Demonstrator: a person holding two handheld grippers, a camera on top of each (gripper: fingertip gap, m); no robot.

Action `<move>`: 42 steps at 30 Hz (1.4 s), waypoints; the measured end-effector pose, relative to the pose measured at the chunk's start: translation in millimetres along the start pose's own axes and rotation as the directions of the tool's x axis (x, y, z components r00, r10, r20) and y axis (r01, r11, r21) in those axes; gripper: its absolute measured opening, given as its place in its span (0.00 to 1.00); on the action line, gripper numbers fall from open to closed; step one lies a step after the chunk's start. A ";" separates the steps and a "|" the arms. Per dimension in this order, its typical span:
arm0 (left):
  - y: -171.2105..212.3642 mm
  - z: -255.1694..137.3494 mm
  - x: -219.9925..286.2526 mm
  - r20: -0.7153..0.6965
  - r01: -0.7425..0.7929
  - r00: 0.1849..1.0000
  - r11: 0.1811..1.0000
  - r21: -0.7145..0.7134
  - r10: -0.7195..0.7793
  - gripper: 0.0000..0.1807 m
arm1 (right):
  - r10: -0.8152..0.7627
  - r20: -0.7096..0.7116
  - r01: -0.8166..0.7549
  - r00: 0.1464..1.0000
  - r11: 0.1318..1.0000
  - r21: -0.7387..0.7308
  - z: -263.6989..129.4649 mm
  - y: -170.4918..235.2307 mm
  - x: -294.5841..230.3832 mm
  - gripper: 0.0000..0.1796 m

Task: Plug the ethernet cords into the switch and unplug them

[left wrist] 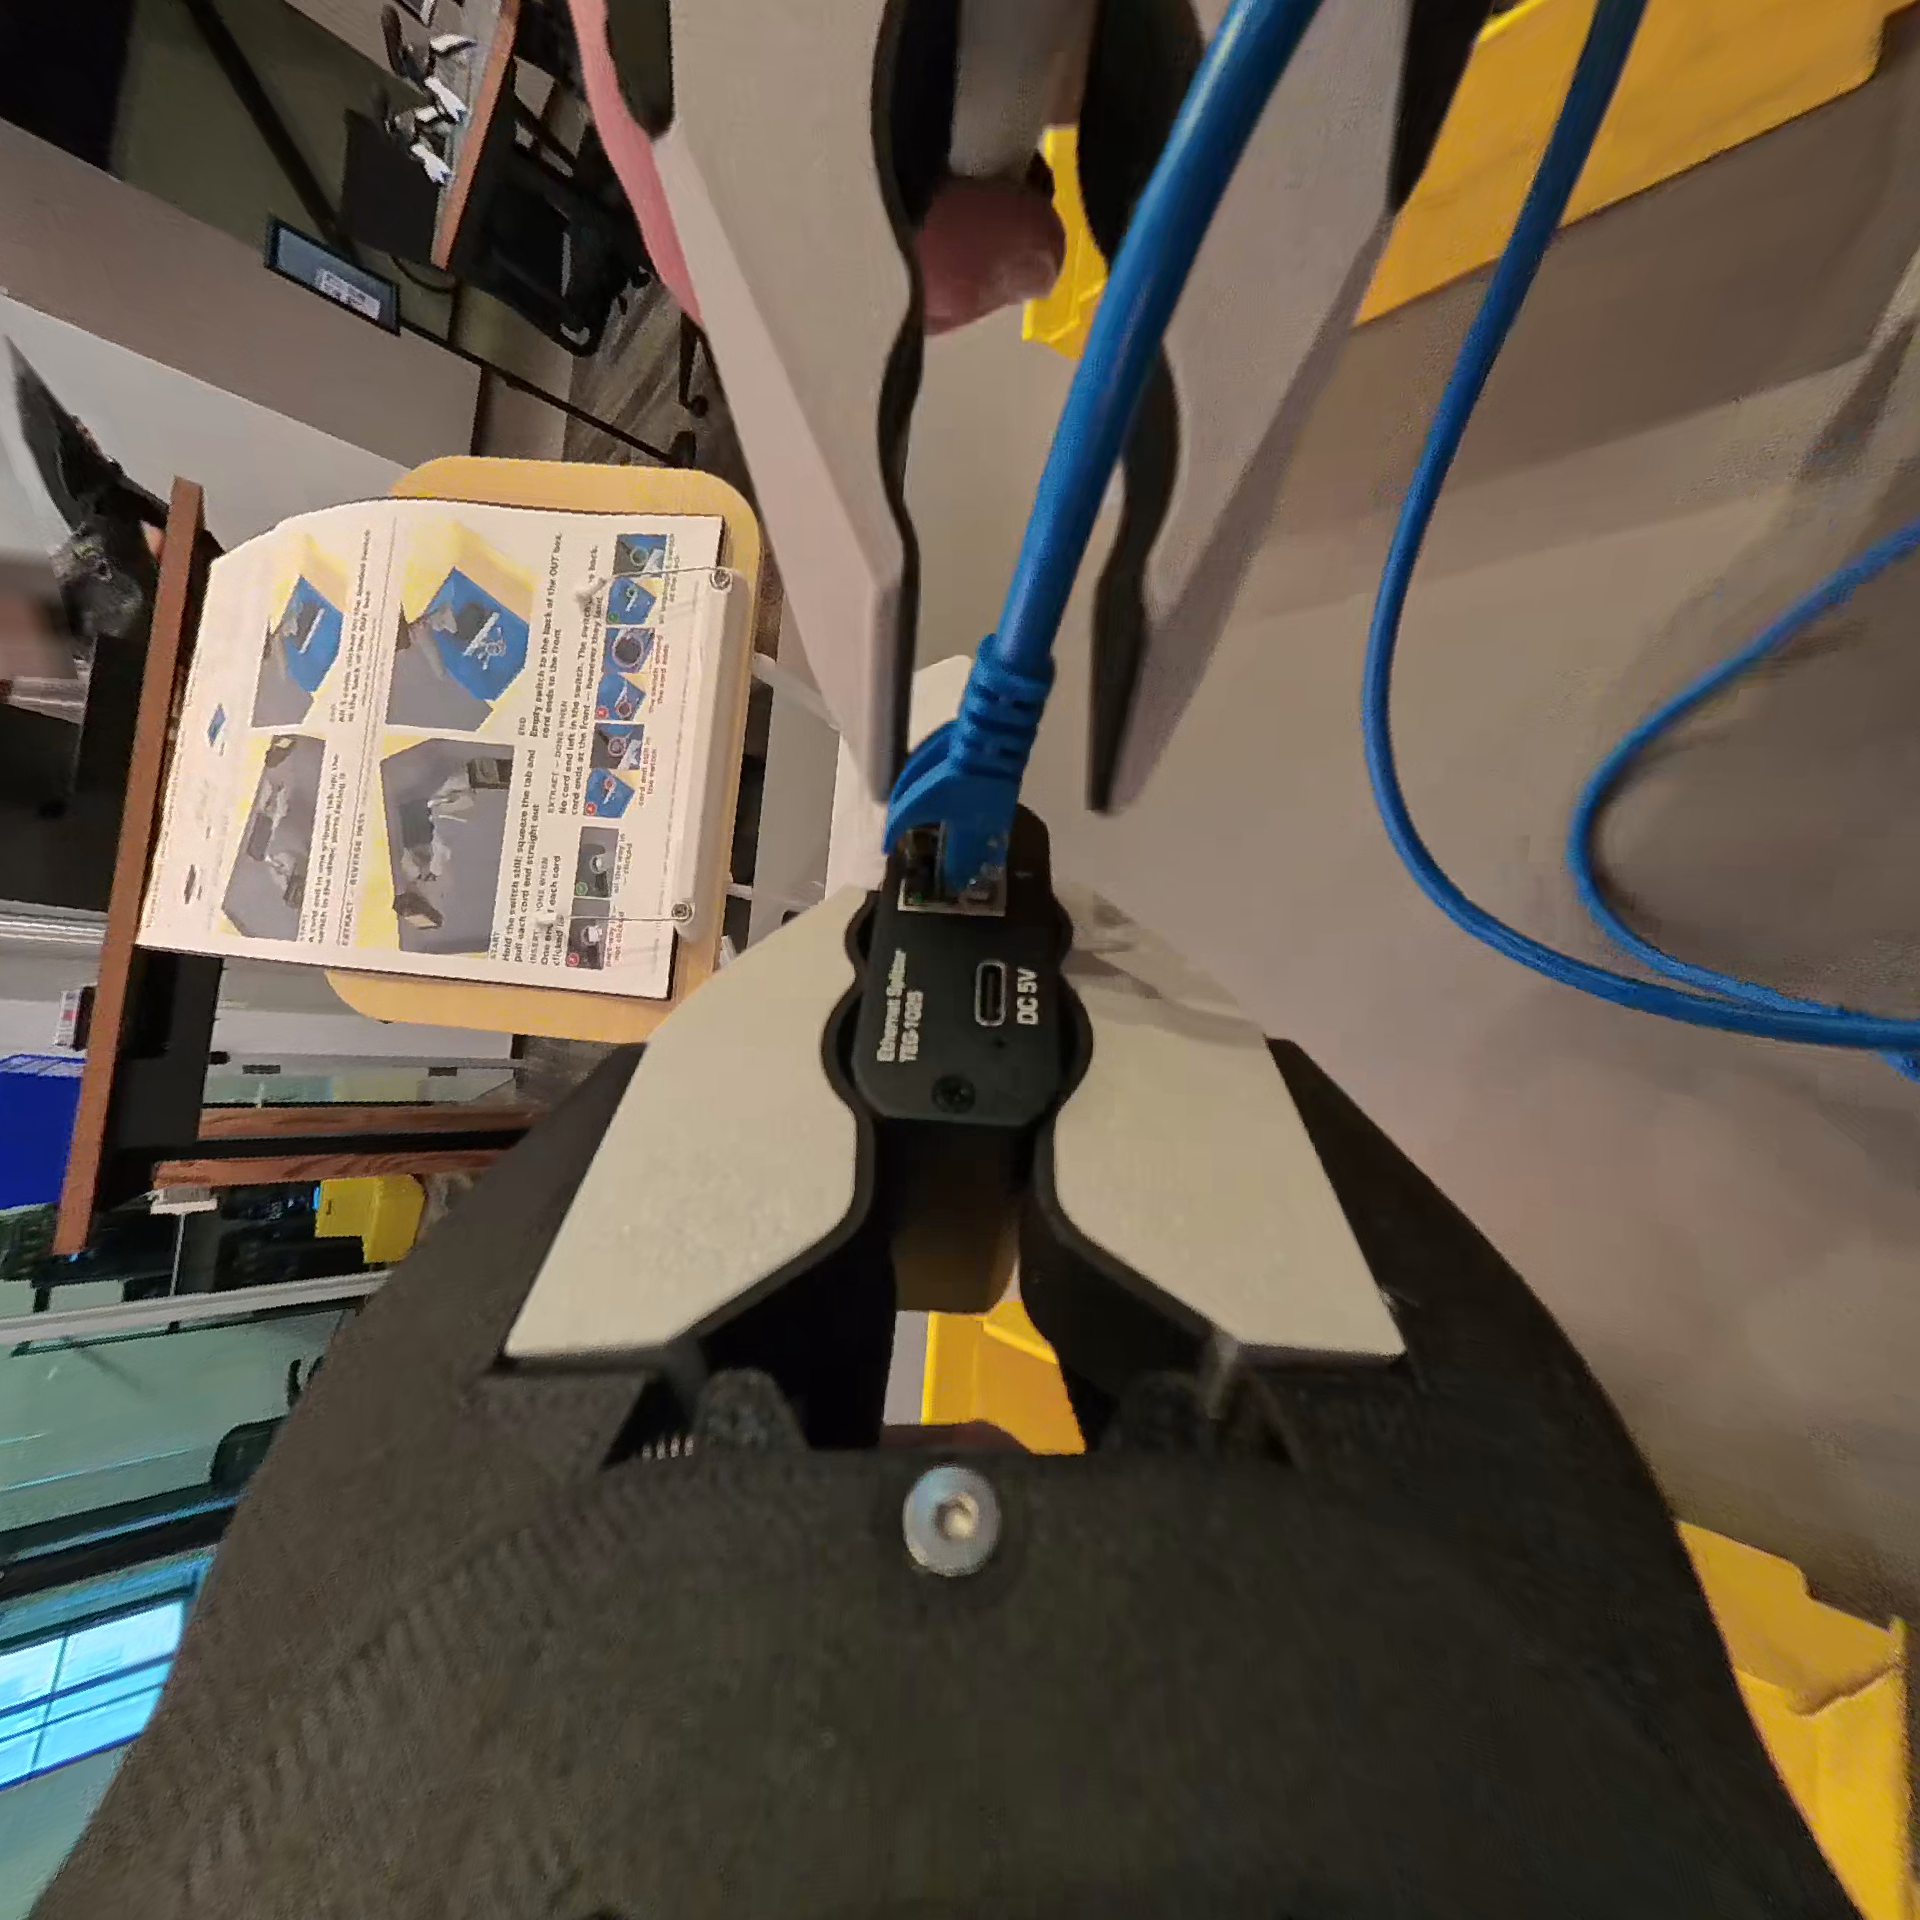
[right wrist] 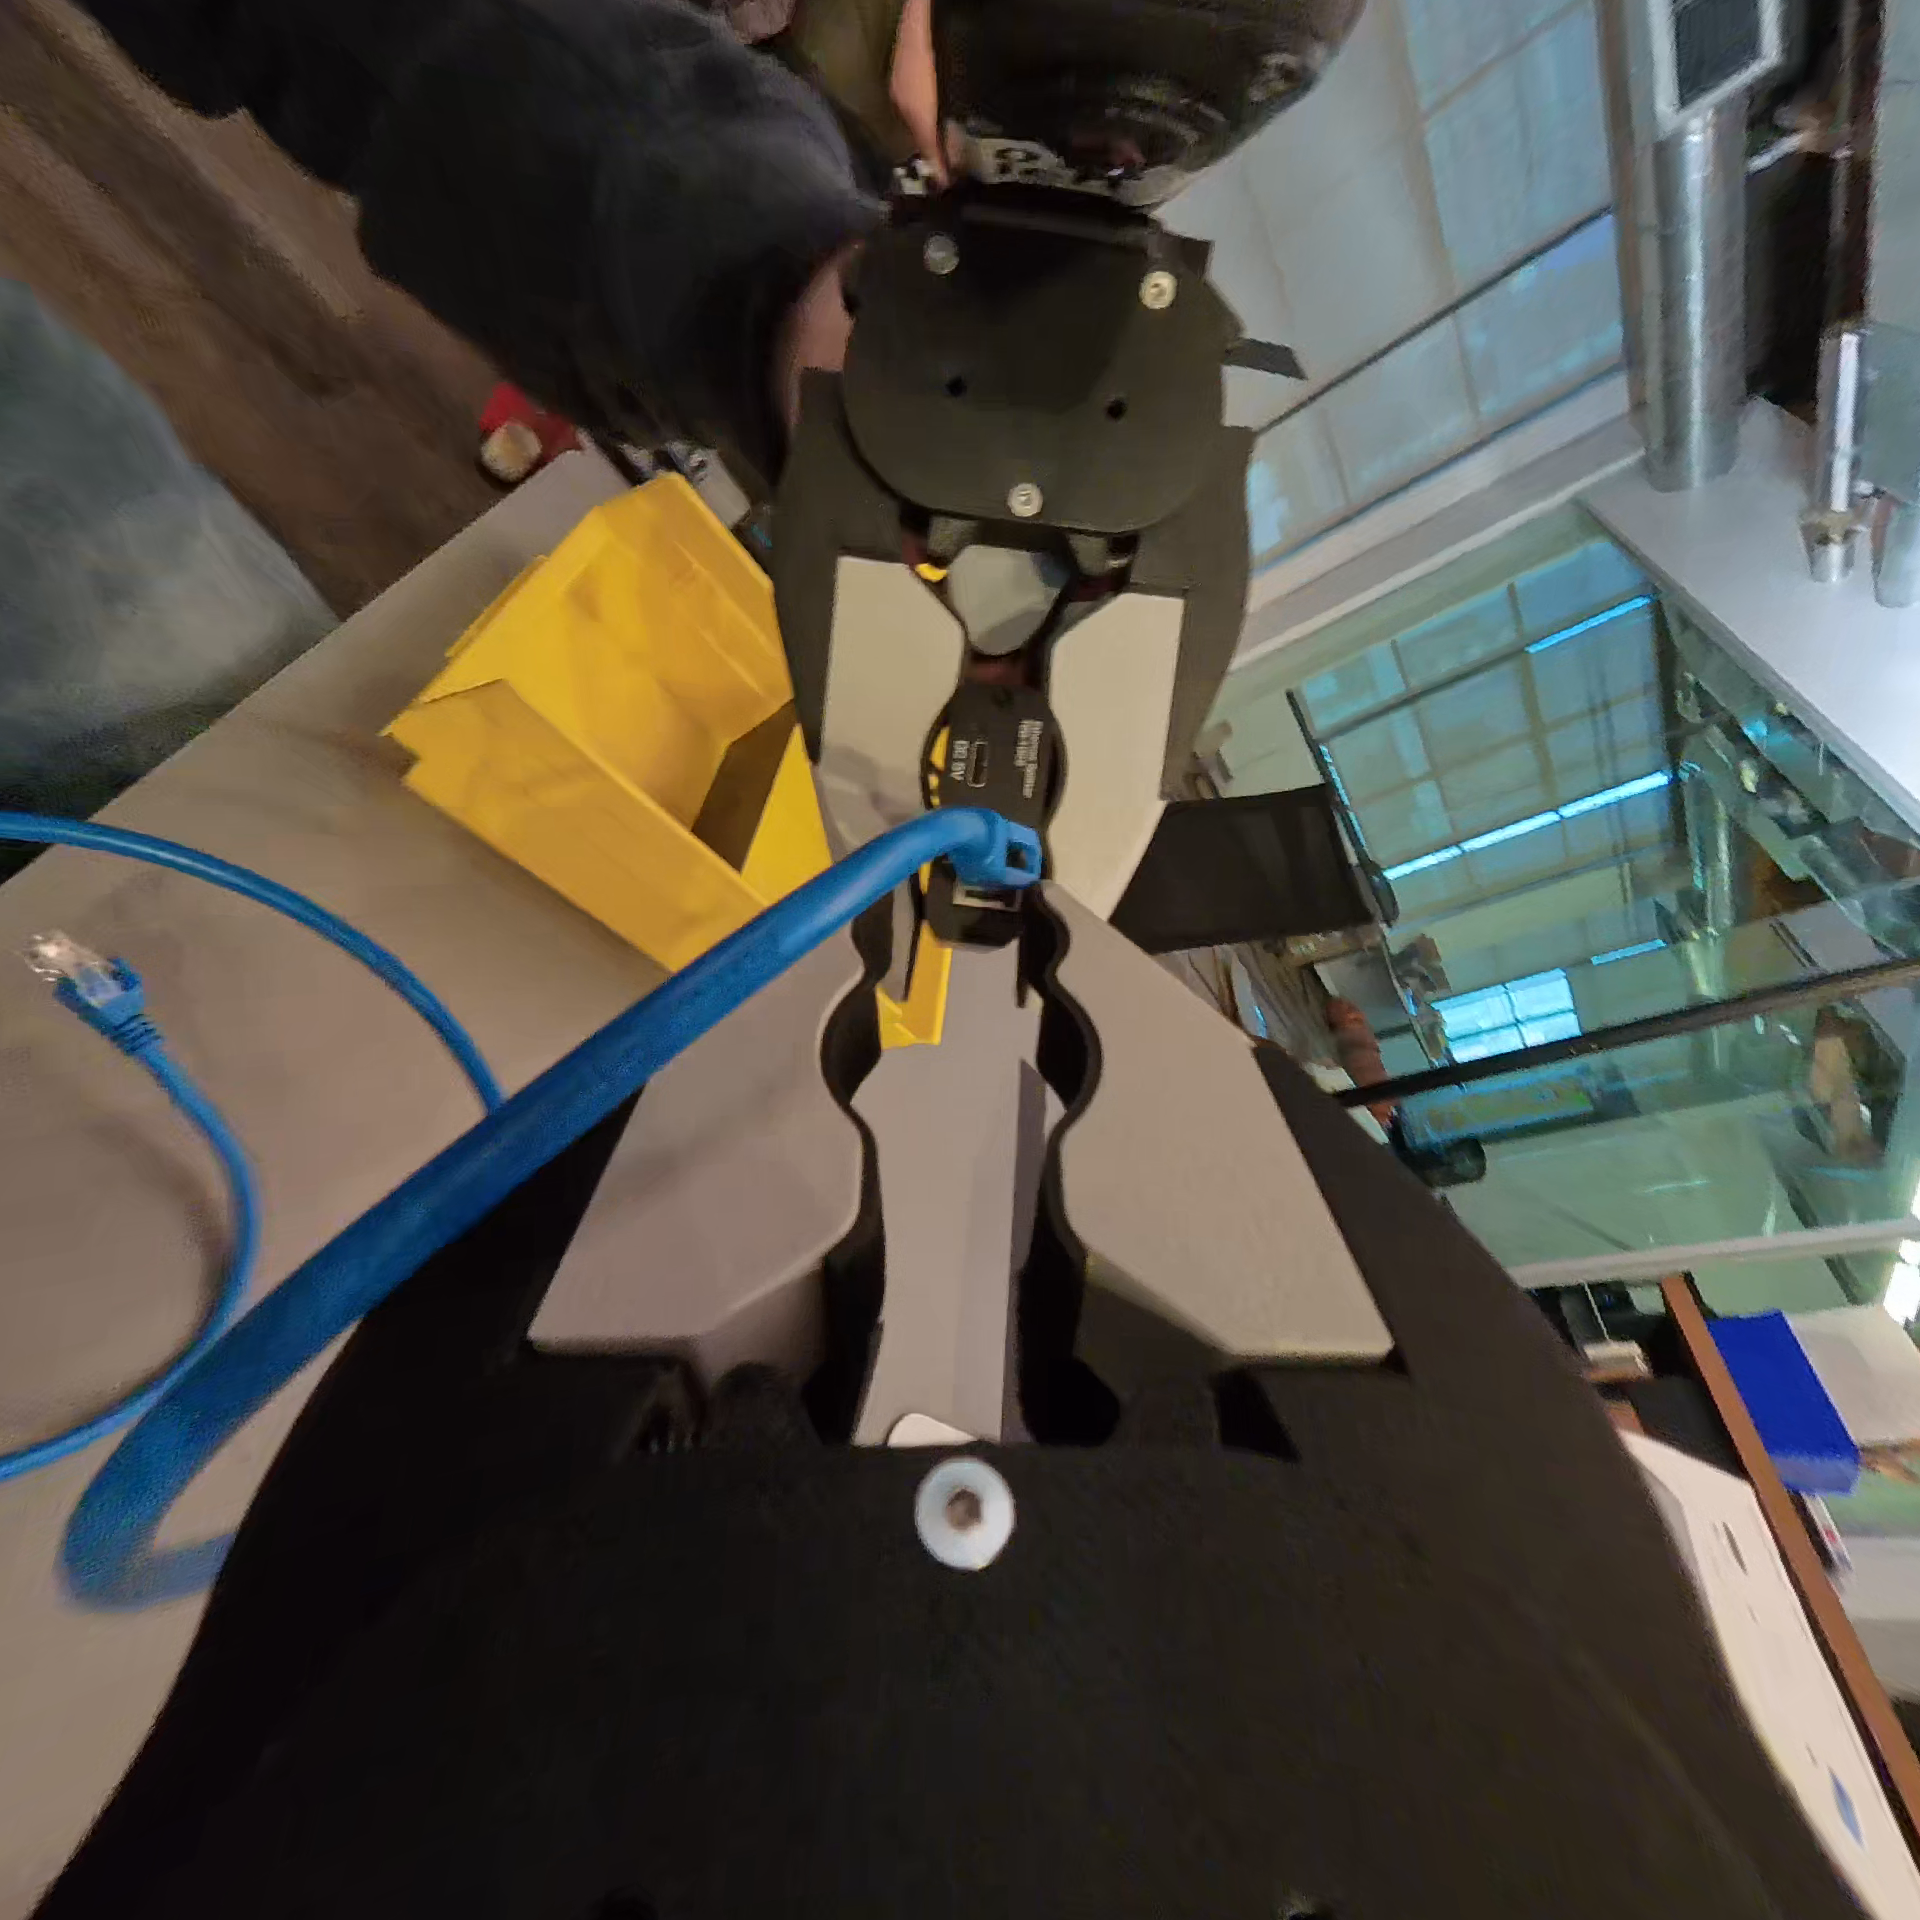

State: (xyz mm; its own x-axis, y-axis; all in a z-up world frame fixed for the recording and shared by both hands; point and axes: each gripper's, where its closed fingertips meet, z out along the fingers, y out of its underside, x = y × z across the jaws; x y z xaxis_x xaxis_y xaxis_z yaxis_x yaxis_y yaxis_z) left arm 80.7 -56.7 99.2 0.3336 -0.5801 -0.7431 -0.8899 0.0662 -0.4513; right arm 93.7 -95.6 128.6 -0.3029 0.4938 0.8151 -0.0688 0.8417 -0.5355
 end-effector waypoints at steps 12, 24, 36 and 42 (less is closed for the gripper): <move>0.6 4.1 -2.7 0.012 -0.002 1.000 1.000 -0.022 0.002 0.15 | 0.056 -0.057 -0.053 0.997 0.997 0.052 5.6 -1.0 9.1 0.09; -3.9 3.6 -2.6 0.007 0.009 1.000 1.000 -0.006 -0.009 0.15 | 0.086 -0.027 -0.084 0.996 0.994 0.064 -2.1 -2.9 8.4 0.09; -4.6 5.2 4.1 -0.014 0.007 1.000 1.000 -0.012 -0.007 0.16 | 0.036 0.023 -0.036 0.999 0.999 -0.015 -2.8 -0.2 1.6 0.06; -2.5 6.4 3.2 -0.005 0.002 1.000 1.000 -0.024 -0.002 0.15 | 0.062 0.039 -0.062 0.997 0.998 -0.007 -1.9 1.8 2.2 0.07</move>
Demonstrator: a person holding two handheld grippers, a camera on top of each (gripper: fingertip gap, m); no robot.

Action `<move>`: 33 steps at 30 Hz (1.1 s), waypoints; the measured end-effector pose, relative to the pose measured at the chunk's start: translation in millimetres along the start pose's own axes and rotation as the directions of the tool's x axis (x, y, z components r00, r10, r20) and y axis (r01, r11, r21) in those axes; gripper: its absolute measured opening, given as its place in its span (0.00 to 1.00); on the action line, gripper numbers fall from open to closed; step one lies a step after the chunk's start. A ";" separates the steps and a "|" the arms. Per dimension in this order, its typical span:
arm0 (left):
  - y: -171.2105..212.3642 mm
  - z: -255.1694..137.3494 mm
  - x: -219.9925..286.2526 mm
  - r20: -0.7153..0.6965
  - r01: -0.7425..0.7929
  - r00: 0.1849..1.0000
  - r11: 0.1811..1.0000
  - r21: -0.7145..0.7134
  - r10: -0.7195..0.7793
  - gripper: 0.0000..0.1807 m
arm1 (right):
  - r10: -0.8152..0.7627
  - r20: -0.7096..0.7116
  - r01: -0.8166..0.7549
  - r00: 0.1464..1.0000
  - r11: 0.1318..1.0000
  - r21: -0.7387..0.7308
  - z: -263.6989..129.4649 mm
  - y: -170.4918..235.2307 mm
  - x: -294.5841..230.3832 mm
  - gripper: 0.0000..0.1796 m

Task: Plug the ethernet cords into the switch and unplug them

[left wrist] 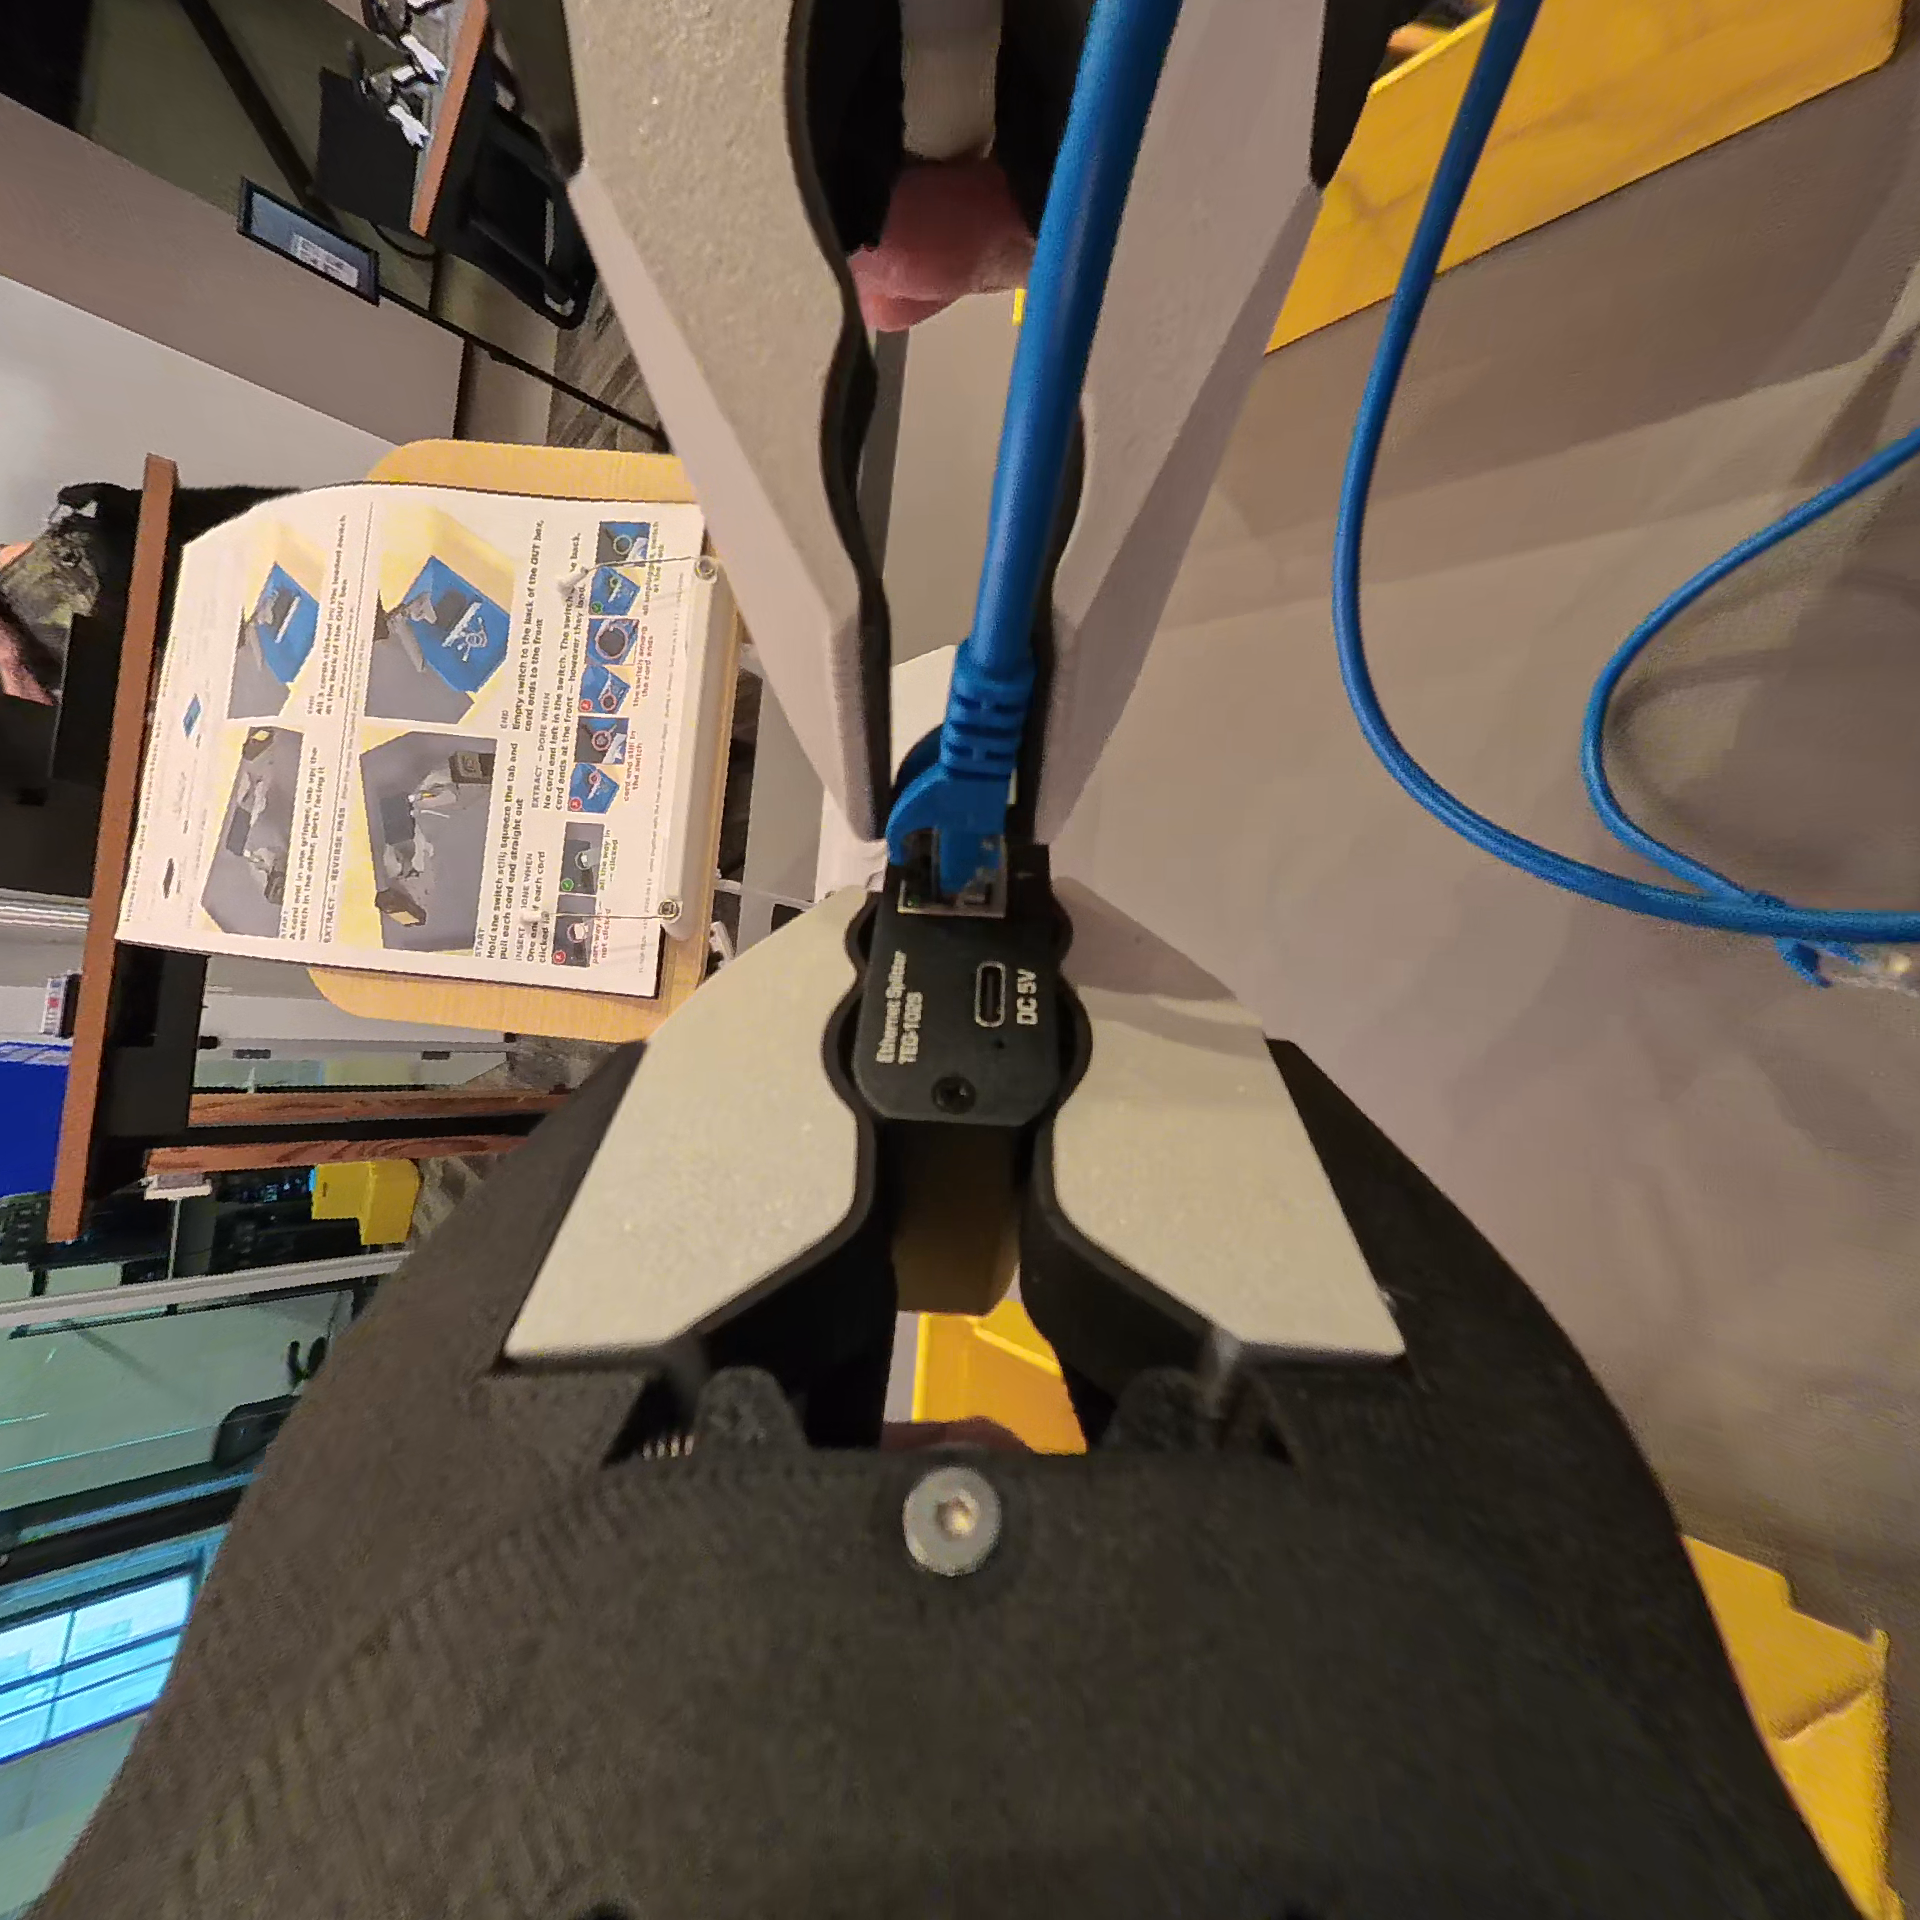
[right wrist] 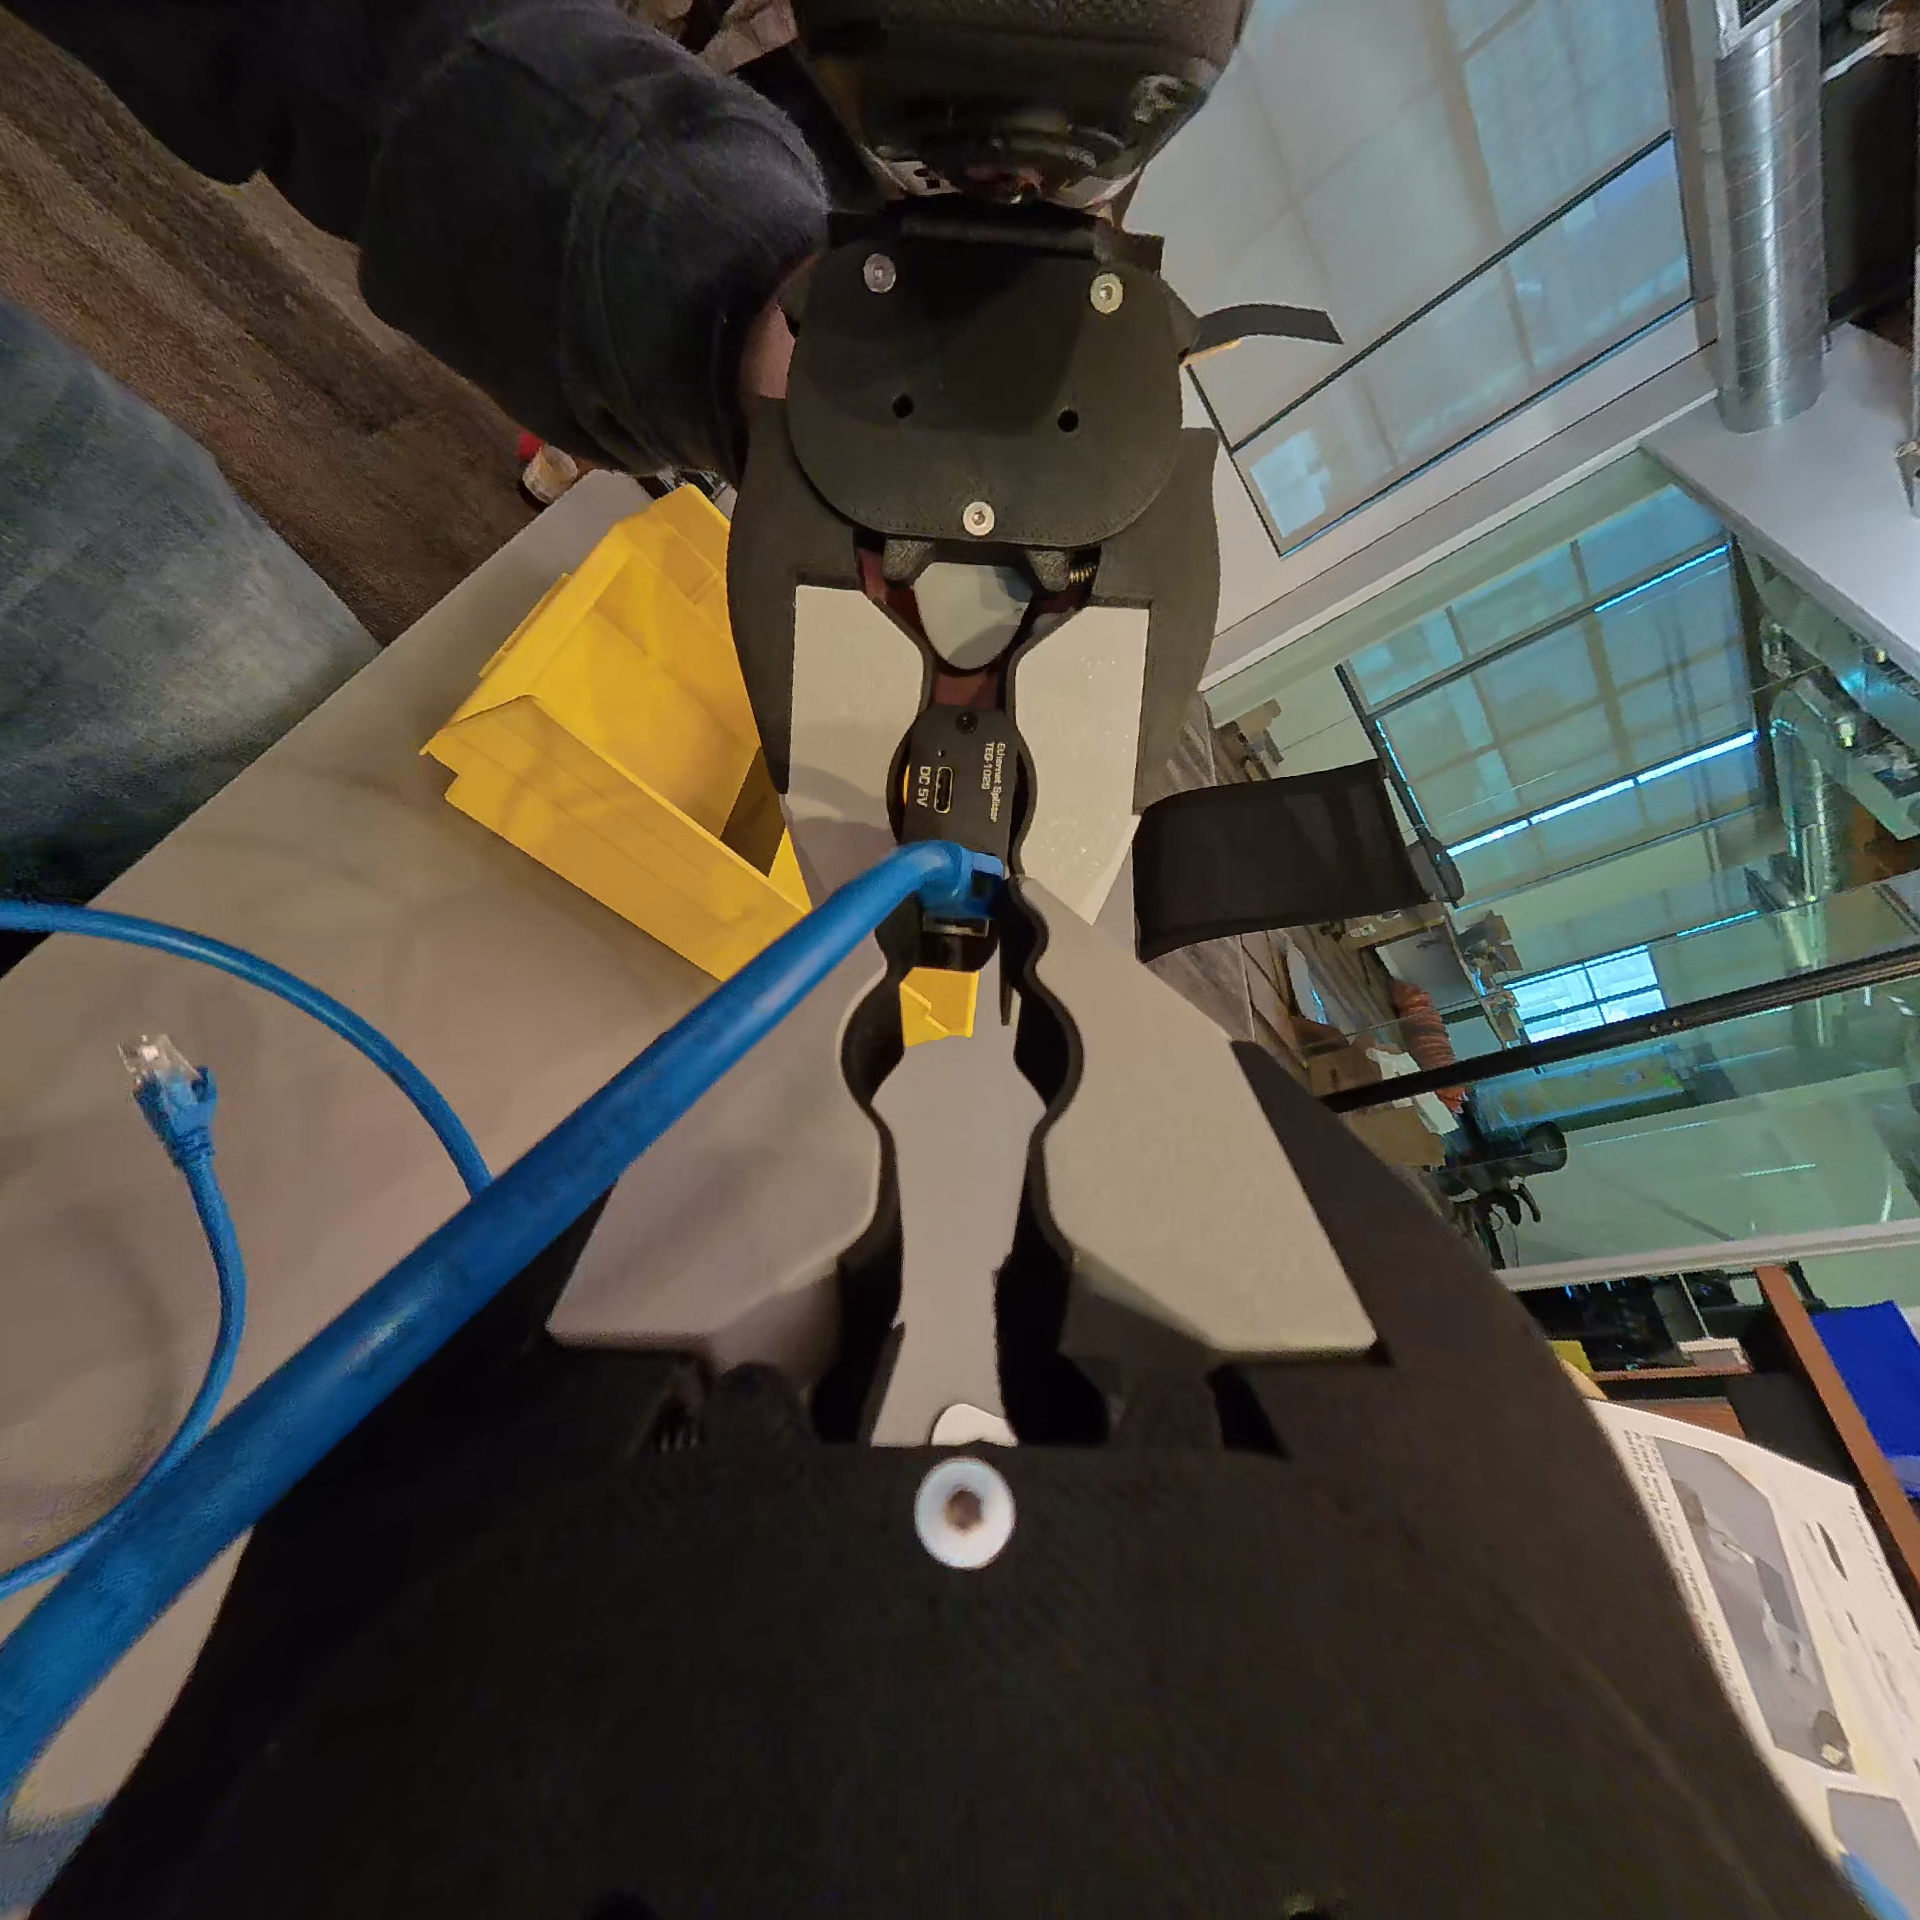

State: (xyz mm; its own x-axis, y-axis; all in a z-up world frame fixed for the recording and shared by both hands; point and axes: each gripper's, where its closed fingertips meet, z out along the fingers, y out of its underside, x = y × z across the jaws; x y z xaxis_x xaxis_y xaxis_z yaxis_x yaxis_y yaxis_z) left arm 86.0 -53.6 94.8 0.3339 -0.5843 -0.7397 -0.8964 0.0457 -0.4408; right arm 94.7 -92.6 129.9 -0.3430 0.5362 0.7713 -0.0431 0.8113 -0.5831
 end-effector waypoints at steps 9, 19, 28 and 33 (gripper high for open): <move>-2.1 -0.7 3.8 -0.015 -0.005 1.000 1.000 0.004 0.005 0.15 | 0.015 0.030 -0.014 0.999 1.000 -0.013 1.1 -0.4 -4.2 0.07; -6.5 0.6 10.9 -0.054 0.022 0.998 0.999 0.032 -0.020 0.15 | 0.035 0.082 -0.029 0.996 0.997 -0.067 -2.5 0.7 -10.0 0.06; -5.0 4.0 12.6 -0.074 0.060 0.996 0.997 0.055 -0.056 0.15 | 0.113 0.097 -0.107 0.989 0.992 -0.069 -2.0 3.1 -9.5 0.06; -2.2 10.4 13.4 -0.082 0.153 0.986 0.986 0.065 -0.148 0.15 | 0.072 0.051 -0.063 0.996 0.985 -0.163 -1.7 11.7 -6.9 0.06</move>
